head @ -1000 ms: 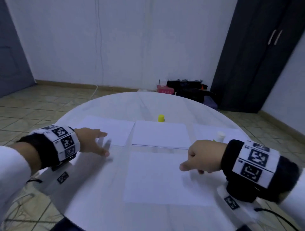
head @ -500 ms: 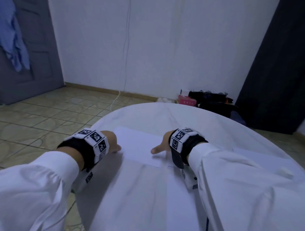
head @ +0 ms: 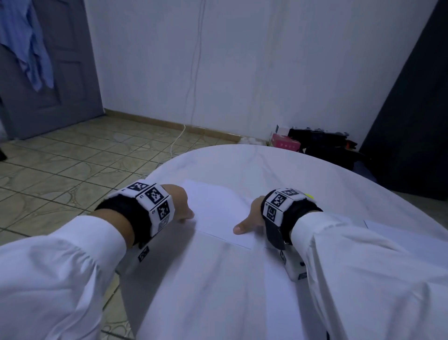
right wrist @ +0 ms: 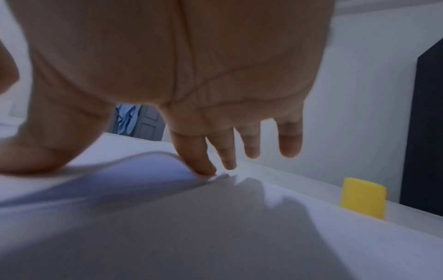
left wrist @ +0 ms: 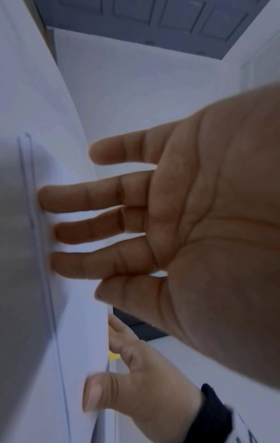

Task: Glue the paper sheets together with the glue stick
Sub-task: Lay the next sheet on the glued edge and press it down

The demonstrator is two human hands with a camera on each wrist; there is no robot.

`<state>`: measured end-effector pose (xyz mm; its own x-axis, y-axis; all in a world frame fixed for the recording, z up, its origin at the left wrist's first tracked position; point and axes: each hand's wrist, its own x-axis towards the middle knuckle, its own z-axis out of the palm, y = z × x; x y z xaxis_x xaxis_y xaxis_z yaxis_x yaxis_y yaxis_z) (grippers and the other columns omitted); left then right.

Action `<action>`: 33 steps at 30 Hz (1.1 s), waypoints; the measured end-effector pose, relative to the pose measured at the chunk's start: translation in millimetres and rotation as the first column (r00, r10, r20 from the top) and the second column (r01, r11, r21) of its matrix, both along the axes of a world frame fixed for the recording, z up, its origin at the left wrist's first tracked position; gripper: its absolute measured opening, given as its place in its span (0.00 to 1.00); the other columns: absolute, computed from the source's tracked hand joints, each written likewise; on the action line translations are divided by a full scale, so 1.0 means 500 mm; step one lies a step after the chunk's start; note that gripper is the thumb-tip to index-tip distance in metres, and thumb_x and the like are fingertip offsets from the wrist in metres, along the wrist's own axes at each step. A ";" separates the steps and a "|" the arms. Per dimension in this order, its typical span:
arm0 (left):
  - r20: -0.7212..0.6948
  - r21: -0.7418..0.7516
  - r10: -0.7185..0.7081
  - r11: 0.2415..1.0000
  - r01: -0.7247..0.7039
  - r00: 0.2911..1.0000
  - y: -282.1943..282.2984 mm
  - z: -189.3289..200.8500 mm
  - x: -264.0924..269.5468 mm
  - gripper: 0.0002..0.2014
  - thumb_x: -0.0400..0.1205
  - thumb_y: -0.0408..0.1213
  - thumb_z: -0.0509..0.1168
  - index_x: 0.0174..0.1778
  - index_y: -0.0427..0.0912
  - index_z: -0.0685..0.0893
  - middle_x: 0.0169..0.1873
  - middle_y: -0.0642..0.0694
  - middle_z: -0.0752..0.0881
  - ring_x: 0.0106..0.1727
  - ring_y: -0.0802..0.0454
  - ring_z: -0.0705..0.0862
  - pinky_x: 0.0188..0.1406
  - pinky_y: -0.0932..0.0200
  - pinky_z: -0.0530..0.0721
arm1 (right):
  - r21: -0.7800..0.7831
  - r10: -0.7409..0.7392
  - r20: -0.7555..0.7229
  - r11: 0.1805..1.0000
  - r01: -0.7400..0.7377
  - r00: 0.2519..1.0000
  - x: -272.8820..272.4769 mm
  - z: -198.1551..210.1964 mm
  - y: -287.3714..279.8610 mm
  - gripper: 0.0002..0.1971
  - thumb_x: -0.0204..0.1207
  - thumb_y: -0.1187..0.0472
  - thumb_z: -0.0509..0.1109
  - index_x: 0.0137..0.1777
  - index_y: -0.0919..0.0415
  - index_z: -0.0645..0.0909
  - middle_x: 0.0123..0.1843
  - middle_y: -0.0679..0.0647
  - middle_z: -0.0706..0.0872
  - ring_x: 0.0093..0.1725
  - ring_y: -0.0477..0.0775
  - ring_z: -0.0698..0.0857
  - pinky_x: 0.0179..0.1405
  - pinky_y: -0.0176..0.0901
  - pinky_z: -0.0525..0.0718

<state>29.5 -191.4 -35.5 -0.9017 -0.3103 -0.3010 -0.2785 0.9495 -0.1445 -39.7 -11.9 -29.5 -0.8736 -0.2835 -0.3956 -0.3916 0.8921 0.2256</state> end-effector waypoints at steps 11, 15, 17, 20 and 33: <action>0.000 0.066 0.037 0.997 -0.037 0.999 0.016 0.008 0.038 0.22 0.85 0.53 0.57 0.54 0.38 0.84 0.44 0.45 0.84 0.52 0.46 0.81 0.49 0.58 0.74 | -0.613 -0.187 0.184 0.746 0.261 0.965 0.087 0.040 -0.018 0.23 0.64 0.49 0.77 0.55 0.61 0.79 0.52 0.58 0.87 0.53 0.64 0.86 0.58 0.56 0.84; -0.101 0.270 0.083 0.961 -0.053 0.991 -0.013 0.019 0.065 0.20 0.85 0.53 0.58 0.59 0.43 0.86 0.60 0.46 0.84 0.64 0.47 0.80 0.59 0.59 0.72 | -0.836 -0.211 0.216 0.465 0.292 0.953 0.128 0.057 0.012 0.09 0.75 0.62 0.71 0.42 0.66 0.76 0.40 0.61 0.83 0.42 0.65 0.86 0.49 0.54 0.87; -0.226 0.508 0.174 0.861 -0.037 0.959 -0.043 0.015 0.076 0.15 0.79 0.54 0.66 0.47 0.46 0.86 0.55 0.48 0.86 0.59 0.47 0.81 0.60 0.55 0.74 | -0.872 -0.228 0.243 0.374 0.316 0.943 0.152 0.069 0.045 0.10 0.76 0.61 0.71 0.39 0.66 0.74 0.38 0.61 0.80 0.36 0.64 0.83 0.42 0.55 0.87; -0.281 0.855 0.378 0.516 0.052 0.882 -0.039 0.020 0.104 0.14 0.67 0.48 0.78 0.38 0.45 0.83 0.47 0.48 0.87 0.50 0.51 0.81 0.51 0.57 0.76 | -0.887 -0.213 0.294 0.304 0.349 0.932 0.189 0.092 0.112 0.12 0.77 0.60 0.71 0.50 0.71 0.79 0.44 0.66 0.85 0.35 0.65 0.85 0.37 0.54 0.88; -0.219 0.721 -0.150 0.640 0.264 0.964 0.246 0.046 0.193 0.05 0.74 0.36 0.77 0.42 0.51 0.90 0.27 0.58 0.86 0.29 0.63 0.81 0.33 0.68 0.79 | -0.795 -0.325 0.465 0.255 0.550 0.823 0.314 0.033 0.496 0.10 0.74 0.67 0.74 0.42 0.64 0.73 0.40 0.63 0.82 0.24 0.56 0.86 0.14 0.36 0.68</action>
<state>126.0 -68.3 -12.5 -0.9608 0.1634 -0.2241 -0.0228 0.7587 0.6510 117.4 236.1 -12.8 -0.9305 -0.1485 -0.3349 0.1999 0.5603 -0.8038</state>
